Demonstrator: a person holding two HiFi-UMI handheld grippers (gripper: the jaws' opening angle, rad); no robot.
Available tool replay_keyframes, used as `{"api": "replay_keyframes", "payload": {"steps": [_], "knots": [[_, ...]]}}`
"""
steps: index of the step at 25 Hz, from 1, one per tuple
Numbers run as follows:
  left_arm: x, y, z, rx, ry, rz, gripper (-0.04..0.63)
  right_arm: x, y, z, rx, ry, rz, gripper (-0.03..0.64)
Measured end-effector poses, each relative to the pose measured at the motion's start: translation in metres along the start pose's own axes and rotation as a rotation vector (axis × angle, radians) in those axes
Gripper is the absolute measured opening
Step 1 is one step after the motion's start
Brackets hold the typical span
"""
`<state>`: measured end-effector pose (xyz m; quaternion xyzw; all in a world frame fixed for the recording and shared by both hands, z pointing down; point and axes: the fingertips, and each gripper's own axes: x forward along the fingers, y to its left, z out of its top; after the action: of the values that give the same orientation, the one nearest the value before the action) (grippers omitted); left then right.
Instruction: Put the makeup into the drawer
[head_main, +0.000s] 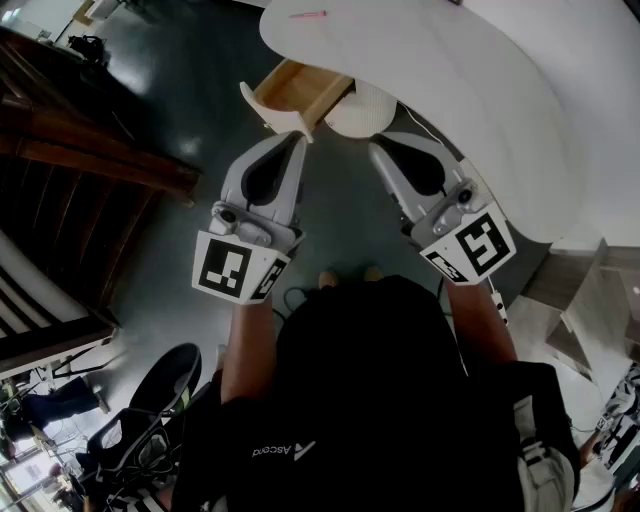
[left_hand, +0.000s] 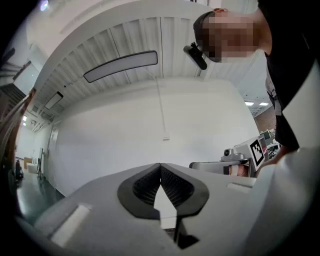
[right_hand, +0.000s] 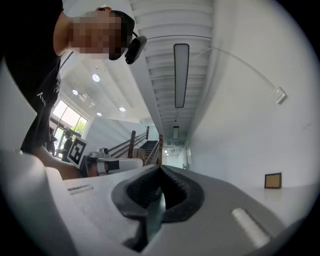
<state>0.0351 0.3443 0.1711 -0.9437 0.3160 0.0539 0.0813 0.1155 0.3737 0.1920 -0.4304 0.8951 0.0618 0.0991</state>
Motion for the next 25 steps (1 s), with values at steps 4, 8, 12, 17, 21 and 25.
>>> {"api": "replay_keyframes", "payload": {"steps": [4,8,12,17,21,25], "knots": [[0.018,-0.005,-0.007,0.006,0.007,0.010,0.011,-0.005,-0.019,-0.002,0.019,-0.009,0.006,0.003],[0.029,-0.007,-0.013,0.022,0.021,0.023,0.011,-0.008,-0.035,-0.008,0.020,0.004,0.021,0.003],[0.033,-0.001,-0.013,0.035,0.027,0.043,0.011,-0.005,-0.044,-0.013,0.019,0.013,0.032,0.003],[0.041,0.021,-0.018,0.045,0.024,0.063,0.011,0.011,-0.055,-0.021,0.006,0.026,0.045,0.003],[0.057,0.048,-0.026,0.045,0.009,0.056,0.011,0.034,-0.072,-0.031,-0.008,0.036,0.036,0.003],[0.076,0.087,-0.036,0.047,-0.011,0.037,0.011,0.069,-0.093,-0.042,-0.027,0.049,0.015,0.003]]}}
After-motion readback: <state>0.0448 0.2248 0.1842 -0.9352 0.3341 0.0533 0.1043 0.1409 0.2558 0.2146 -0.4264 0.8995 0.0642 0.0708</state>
